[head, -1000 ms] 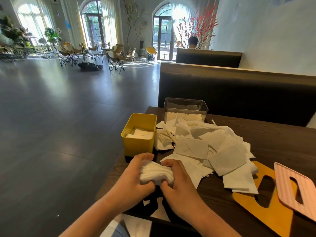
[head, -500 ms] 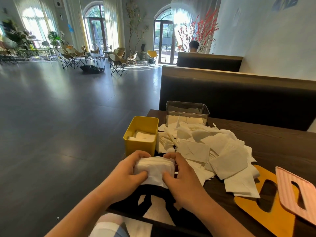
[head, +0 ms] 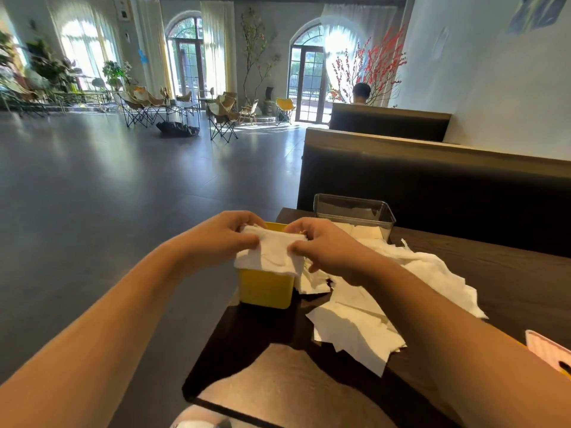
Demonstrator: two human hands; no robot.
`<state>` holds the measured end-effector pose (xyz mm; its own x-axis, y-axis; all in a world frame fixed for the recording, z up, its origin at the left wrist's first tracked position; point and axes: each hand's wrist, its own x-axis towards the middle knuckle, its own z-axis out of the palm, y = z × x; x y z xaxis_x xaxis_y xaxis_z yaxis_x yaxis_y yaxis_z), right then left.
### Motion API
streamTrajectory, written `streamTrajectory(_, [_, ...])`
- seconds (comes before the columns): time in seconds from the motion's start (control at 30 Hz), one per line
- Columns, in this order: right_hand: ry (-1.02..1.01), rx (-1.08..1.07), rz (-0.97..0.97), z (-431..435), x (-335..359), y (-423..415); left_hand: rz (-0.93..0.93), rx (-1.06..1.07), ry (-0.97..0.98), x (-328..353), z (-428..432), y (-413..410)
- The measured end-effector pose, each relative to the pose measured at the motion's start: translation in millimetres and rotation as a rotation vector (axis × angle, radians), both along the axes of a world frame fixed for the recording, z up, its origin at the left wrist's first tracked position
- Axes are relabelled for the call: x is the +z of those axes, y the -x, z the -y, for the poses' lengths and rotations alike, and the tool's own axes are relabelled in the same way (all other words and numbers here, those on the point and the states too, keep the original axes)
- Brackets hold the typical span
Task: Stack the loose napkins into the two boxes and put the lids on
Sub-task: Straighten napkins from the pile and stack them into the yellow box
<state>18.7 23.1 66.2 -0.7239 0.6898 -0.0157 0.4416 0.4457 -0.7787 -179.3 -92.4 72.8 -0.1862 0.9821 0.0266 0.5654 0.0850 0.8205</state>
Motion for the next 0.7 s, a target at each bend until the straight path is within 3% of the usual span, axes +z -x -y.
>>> streamTrajectory(0.37, [0.077, 0.078, 0.294, -47, -10, 36, -0.382, -0.051, 0.211, -20, -48, 19])
streamTrajectory(0.7, [-0.101, 0.196, 0.508, -48, -12, 42, -0.776, -0.177, 0.233, -39, -56, 23])
